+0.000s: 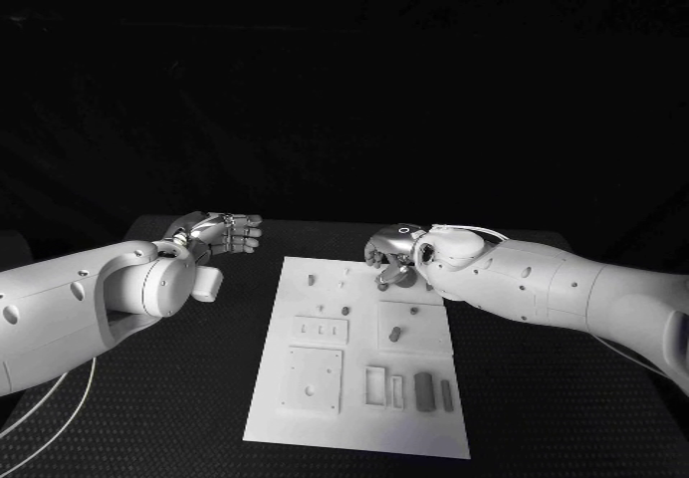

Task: Assemble the parts on the task board

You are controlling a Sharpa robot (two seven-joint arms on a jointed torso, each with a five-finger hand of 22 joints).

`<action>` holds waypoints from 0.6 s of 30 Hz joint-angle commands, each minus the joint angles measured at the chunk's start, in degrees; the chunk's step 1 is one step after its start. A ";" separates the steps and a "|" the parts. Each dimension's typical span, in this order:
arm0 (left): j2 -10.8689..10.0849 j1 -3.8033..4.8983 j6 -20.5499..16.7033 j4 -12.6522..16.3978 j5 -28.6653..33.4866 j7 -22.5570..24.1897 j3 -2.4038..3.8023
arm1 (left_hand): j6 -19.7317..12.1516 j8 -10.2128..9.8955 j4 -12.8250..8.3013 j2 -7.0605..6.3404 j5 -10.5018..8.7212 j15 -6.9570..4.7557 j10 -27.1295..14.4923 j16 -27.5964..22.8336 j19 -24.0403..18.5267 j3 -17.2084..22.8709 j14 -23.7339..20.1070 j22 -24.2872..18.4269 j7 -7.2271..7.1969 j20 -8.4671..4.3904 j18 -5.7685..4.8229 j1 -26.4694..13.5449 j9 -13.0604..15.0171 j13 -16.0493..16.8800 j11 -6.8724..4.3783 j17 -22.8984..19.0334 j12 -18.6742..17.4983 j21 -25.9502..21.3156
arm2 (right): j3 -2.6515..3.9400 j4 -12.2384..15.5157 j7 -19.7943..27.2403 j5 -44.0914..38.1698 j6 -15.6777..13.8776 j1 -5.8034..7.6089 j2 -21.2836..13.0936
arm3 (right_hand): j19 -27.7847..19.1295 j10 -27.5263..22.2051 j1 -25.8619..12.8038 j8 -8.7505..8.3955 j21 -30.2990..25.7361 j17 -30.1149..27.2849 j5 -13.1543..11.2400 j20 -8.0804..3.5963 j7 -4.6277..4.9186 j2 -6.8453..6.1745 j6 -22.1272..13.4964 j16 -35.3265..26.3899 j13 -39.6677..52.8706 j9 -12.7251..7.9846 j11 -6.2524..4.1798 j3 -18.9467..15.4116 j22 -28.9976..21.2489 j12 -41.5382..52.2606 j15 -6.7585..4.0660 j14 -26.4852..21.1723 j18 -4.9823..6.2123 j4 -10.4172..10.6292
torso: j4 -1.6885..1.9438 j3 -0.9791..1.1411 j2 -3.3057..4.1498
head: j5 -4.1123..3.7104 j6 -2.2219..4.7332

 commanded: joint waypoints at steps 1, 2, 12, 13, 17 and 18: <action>0.00 0.08 0.89 0.07 -0.18 0.69 0.06 | -0.42 -0.39 -0.35 0.03 -0.15 0.28 -0.45 -0.40 -0.08 -0.12 0.21 1.26 -0.01 0.30 0.47 -0.50 0.09 -0.06 -0.03 0.06 -0.36 0.31 | 0.00 0.33 -0.36 -1.24 0.63 -0.06 -0.19 | -0.37 -0.57 -0.30 -0.31 0.58 0.04 -0.17 -0.25 -0.23 -0.71 -0.33 0.38 -0.08 -0.12 0.08 -0.03 1.45 -0.24 0.57 0.02 1.70 0.32 | 0.00 -0.09 0.23 | -0.01 0.20; -0.03 0.08 0.84 0.04 -0.18 0.67 0.06 | -0.43 -0.40 -0.36 0.03 -0.15 0.28 -0.46 -0.40 -0.09 -0.12 0.21 1.26 -0.01 0.30 0.47 -0.50 0.09 -0.06 -0.03 0.07 -0.37 0.31 | 0.00 0.40 -0.27 -1.24 0.04 -0.06 -0.22 | -0.40 -0.72 -0.35 -0.36 0.69 0.04 -0.11 -0.26 -0.24 -0.76 -0.43 0.45 -0.09 -0.14 0.10 -0.05 1.44 -0.24 0.58 0.02 1.70 0.34 | -0.02 -0.08 0.26 | 0.01 0.22; 0.03 0.08 0.69 -0.83 -0.17 0.74 0.07 | -0.46 -0.47 -0.44 0.01 -0.16 0.29 -0.52 -0.47 -0.12 -0.08 0.18 1.26 -0.04 0.31 0.49 -0.54 0.11 -0.07 -0.09 0.11 -0.49 0.34 | 0.05 3.19 0.66 1.52 -2.96 0.26 -2.09 | 0.15 -0.62 -0.23 -0.26 2.29 0.35 0.00 -0.74 -0.22 -1.35 -0.22 1.92 0.01 -0.05 0.04 0.30 1.47 -0.06 0.52 0.55 1.70 0.69 | -0.09 -0.18 0.43 | -0.05 1.01; 0.03 0.08 0.73 -0.89 -0.17 0.73 0.07 | -0.47 -0.48 -0.44 0.01 -0.16 0.29 -0.53 -0.48 -0.12 -0.08 0.18 1.26 -0.05 0.31 0.49 -0.55 0.12 -0.07 -0.11 0.11 -0.51 0.34 | 0.05 3.27 0.53 1.36 -2.27 0.29 -2.18 | 0.14 -0.65 -0.25 -0.27 2.37 0.36 -0.03 -0.75 -0.24 -1.41 -0.23 1.99 0.00 -0.05 0.04 0.32 1.46 -0.07 0.52 0.54 1.70 0.70 | -0.10 -0.20 0.45 | -0.09 1.07; -0.01 0.08 0.85 -0.83 -0.16 0.72 0.07 | -0.48 -0.50 -0.48 -0.01 -0.16 0.30 -0.55 -0.50 -0.13 -0.07 0.17 1.26 -0.07 0.31 0.50 -0.56 0.12 -0.07 -0.14 0.13 -0.55 0.35 | 0.03 2.82 0.42 0.83 -0.62 0.27 -2.09 | 0.02 -0.71 -0.61 -0.27 2.73 0.38 -0.13 -0.77 -0.31 -1.49 -0.26 2.29 0.01 -0.03 0.03 0.09 1.46 -0.07 0.52 0.47 1.70 0.84 | -0.11 -0.22 0.63 | -0.15 1.15; -0.02 0.08 0.92 -0.83 -0.16 0.71 0.07 | -0.49 -0.51 -0.49 -0.01 -0.17 0.30 -0.56 -0.51 -0.14 -0.06 0.17 1.26 -0.07 0.31 0.50 -0.56 0.13 -0.07 -0.15 0.13 -0.57 0.35 | 0.03 2.72 0.37 0.52 -0.42 0.27 -2.04 | 0.00 -0.71 -0.61 -0.27 2.78 0.39 -0.14 -0.78 -0.31 -1.47 -0.26 2.33 0.01 -0.03 0.03 0.07 1.47 -0.06 0.51 0.47 1.70 0.83 | -0.09 -0.20 0.67 | -0.15 1.22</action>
